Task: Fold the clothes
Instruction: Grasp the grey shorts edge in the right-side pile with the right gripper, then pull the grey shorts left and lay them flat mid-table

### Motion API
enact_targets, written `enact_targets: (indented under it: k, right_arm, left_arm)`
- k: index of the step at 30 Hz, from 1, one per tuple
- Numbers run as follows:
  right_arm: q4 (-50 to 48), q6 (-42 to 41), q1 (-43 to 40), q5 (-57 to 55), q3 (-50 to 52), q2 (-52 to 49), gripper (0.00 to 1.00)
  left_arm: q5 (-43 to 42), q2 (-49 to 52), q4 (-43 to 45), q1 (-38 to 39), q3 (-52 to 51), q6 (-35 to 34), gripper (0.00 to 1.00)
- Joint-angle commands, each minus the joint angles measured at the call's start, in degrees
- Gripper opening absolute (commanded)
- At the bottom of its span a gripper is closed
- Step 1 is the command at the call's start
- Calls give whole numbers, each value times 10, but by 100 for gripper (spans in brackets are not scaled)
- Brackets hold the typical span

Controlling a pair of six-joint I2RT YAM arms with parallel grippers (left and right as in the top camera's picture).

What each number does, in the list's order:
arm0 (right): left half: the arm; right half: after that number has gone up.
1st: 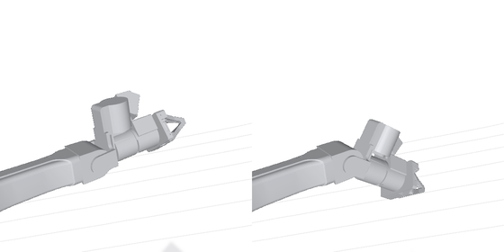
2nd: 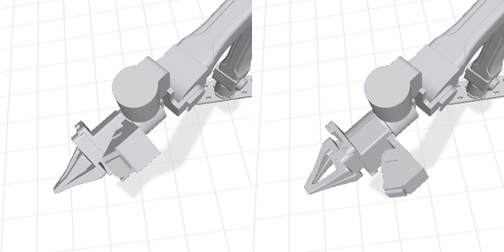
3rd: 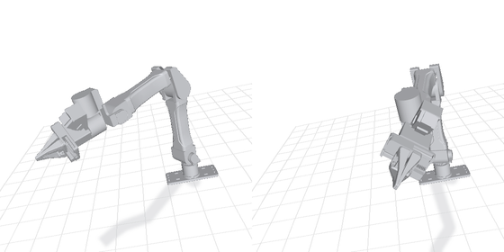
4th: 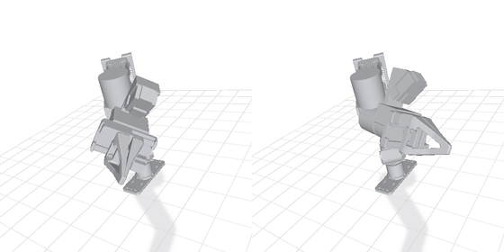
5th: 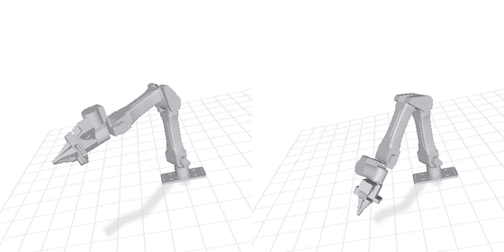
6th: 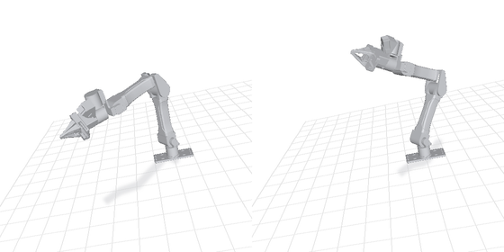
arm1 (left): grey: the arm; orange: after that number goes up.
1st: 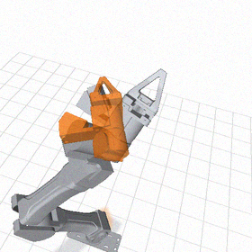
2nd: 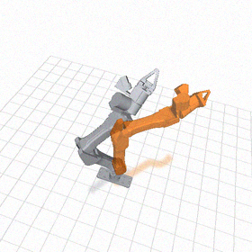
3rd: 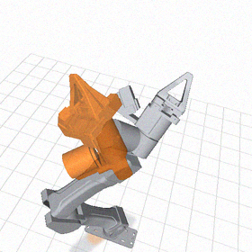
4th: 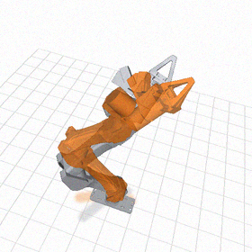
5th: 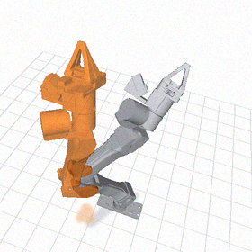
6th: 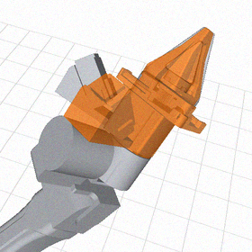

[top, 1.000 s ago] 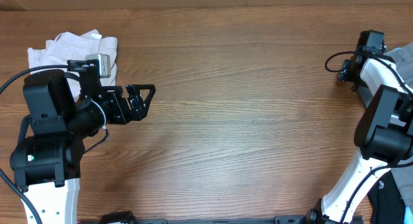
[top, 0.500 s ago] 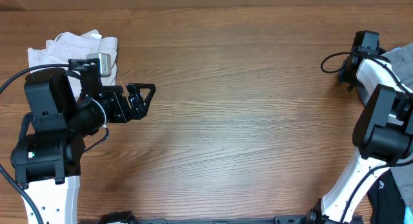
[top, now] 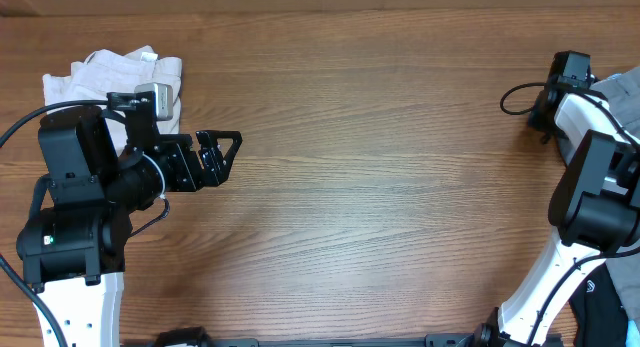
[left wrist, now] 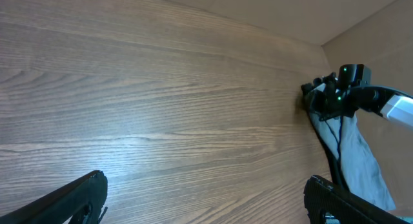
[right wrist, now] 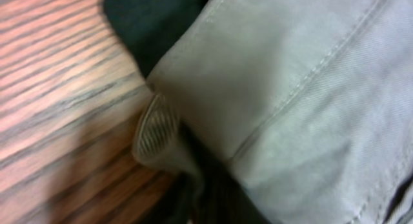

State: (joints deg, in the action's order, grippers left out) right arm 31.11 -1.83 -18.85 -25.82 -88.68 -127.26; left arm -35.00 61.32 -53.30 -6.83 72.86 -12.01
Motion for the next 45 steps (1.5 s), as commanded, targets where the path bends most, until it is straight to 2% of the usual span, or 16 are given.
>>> enact_targets:
  k: [1,6,13,21,27,39,42,45]
  right_arm:
    - [16,-17,-16,27,9,-21,6]
    - [65,-30,-11,49,-26,4,4]
    - [126,-29,9,53,-101,113,4]
    - [169,-22,64,142,-125,207,4]
    - [196,-23,163,205,-125,224,4]
    - [242,-23,408,270,-125,223,4]
    - [258,-19,459,270,-125,223,11]
    - [278,22,504,268,-125,223,25]
  left_arm:
    - [-12,2,-1,-1,14,3,100]
    - [-13,2,-1,-1,14,2,100]
    - [-13,2,-1,-1,14,2,100]
    - [-13,2,0,-1,14,2,100]
    - [-36,2,0,-1,14,2,100]
    - [-9,0,17,-4,20,3,100]
    - [-2,0,17,-4,23,8,100]
    - [2,0,12,-4,23,24,100]
